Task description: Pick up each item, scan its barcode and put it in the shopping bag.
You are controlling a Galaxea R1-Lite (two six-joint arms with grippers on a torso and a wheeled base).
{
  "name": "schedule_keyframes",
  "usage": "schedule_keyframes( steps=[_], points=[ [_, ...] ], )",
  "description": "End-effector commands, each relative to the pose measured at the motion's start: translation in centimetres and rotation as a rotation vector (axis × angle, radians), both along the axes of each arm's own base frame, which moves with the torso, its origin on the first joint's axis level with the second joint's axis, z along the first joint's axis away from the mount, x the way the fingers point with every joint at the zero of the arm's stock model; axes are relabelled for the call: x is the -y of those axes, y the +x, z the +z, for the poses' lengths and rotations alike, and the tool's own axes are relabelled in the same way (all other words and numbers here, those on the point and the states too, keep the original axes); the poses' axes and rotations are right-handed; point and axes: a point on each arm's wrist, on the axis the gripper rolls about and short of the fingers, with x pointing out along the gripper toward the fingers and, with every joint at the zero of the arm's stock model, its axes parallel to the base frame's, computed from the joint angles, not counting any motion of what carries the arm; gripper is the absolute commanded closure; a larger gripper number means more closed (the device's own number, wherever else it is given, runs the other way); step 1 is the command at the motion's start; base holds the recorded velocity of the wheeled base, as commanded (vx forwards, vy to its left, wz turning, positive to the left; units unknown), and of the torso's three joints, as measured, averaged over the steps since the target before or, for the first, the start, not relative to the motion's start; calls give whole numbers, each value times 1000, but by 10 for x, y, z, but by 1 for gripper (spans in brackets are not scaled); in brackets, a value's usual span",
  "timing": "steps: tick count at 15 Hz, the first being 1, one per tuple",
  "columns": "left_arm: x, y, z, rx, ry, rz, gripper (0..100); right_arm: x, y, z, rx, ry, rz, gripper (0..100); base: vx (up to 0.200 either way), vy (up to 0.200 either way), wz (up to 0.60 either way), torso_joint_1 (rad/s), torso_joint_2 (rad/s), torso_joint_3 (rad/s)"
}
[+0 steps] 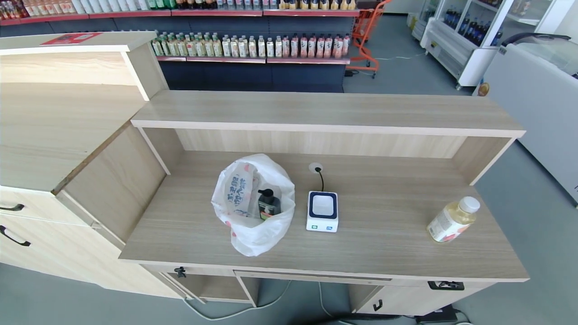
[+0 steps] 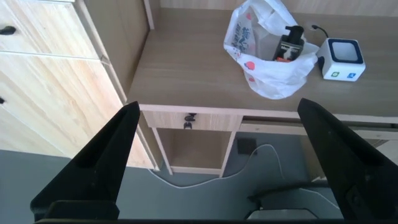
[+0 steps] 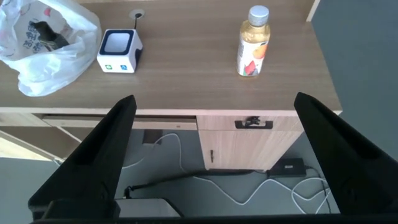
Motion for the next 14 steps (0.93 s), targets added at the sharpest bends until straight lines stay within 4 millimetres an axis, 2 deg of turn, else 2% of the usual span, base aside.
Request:
schedule_keyframes(
  steps=[1, 14],
  points=[
    [0, 0, 0, 1, 0, 0, 0, 0, 0, 0, -3, 0, 0, 0, 0, -200, 0, 7, 2, 2],
    [0, 0, 0, 1, 0, 0, 0, 0, 0, 0, -3, 0, 0, 0, 0, -200, 0, 2, 3, 5]
  ],
)
